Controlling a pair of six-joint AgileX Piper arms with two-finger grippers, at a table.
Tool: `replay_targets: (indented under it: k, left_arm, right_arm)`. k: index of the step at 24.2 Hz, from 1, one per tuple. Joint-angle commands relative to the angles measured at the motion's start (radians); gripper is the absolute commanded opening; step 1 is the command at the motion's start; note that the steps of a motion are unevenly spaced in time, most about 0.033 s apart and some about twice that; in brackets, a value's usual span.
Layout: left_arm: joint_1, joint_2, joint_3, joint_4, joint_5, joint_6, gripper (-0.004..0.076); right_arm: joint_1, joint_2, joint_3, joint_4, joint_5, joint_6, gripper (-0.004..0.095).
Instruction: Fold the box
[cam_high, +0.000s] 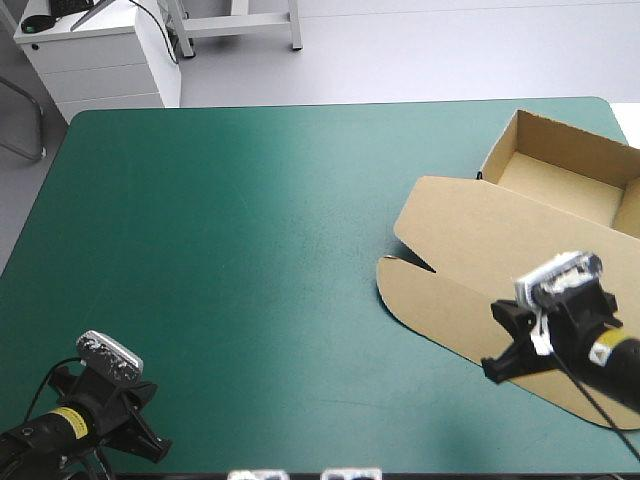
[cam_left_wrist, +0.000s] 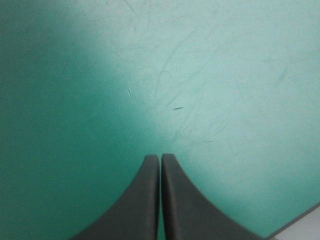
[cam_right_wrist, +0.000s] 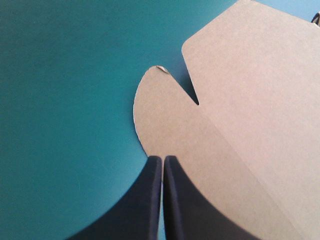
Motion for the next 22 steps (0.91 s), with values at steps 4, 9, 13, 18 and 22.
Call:
replay_targets:
  k: [4, 9, 13, 18, 22]
  left_arm:
    - [-0.003, -0.010, -0.008, -0.021, -0.121, -0.004, -0.0008]
    - [-0.003, -0.041, 0.031, -0.022, -0.137, -0.004, -0.0008]
    - [-0.003, -0.050, 0.031, -0.022, -0.137, -0.006, -0.0008]
    - [-0.003, -0.050, 0.033, -0.021, -0.137, -0.011, -0.0008]
    - [-0.003, -0.050, 0.033, -0.021, -0.137, -0.011, -0.0008]
  right_arm:
    - [0.001, -0.413, 0.245, 0.008, -0.109, -0.009, -0.0002]
    - [0.001, -0.634, 0.370, 0.008, -0.108, 0.018, -0.0002]
    - [0.001, -0.661, 0.380, 0.008, -0.110, 0.035, -0.0002]
    - [0.001, -0.661, 0.380, 0.008, -0.110, 0.035, -0.0012]
    - [0.001, -0.661, 0.380, 0.008, -0.110, 0.035, -0.0019]
